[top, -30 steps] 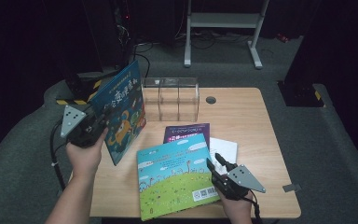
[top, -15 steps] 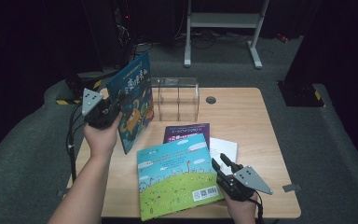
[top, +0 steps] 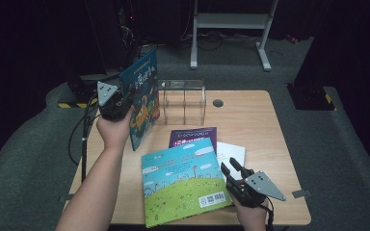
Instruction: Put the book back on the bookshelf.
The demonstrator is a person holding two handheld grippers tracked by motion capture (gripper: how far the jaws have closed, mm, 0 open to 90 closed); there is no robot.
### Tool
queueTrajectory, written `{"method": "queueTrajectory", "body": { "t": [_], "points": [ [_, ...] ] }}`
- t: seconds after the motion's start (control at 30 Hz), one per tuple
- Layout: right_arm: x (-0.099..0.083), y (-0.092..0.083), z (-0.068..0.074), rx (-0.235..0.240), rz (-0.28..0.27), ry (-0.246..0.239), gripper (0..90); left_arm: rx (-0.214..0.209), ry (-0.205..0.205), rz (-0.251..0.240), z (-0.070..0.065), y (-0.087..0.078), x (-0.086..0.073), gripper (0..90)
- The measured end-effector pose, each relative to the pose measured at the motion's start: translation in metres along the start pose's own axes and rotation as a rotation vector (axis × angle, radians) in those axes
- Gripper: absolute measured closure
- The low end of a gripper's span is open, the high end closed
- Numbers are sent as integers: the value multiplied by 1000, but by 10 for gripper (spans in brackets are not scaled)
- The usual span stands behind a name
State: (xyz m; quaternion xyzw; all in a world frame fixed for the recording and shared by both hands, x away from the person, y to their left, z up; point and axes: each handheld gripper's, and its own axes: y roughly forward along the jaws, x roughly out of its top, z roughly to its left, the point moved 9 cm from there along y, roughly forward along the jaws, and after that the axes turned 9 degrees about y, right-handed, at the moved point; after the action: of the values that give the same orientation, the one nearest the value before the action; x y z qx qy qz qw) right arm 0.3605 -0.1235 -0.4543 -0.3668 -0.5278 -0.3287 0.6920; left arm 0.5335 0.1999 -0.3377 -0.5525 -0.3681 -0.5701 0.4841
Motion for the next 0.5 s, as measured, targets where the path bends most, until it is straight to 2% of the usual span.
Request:
{"method": "queueTrajectory", "body": {
  "t": [0.2,0.33,0.5],
  "points": [
    [1,-1,-1,0,-3,8,621,18,16,-3,0,18,0,834],
    [2,-3,-3,-4,-10,14,622,27,-4,-5,1,29,1,834],
    [3,-3,-3,3,-11,16,623,40,-2,-6,2,42,1,834]
  ]
}}
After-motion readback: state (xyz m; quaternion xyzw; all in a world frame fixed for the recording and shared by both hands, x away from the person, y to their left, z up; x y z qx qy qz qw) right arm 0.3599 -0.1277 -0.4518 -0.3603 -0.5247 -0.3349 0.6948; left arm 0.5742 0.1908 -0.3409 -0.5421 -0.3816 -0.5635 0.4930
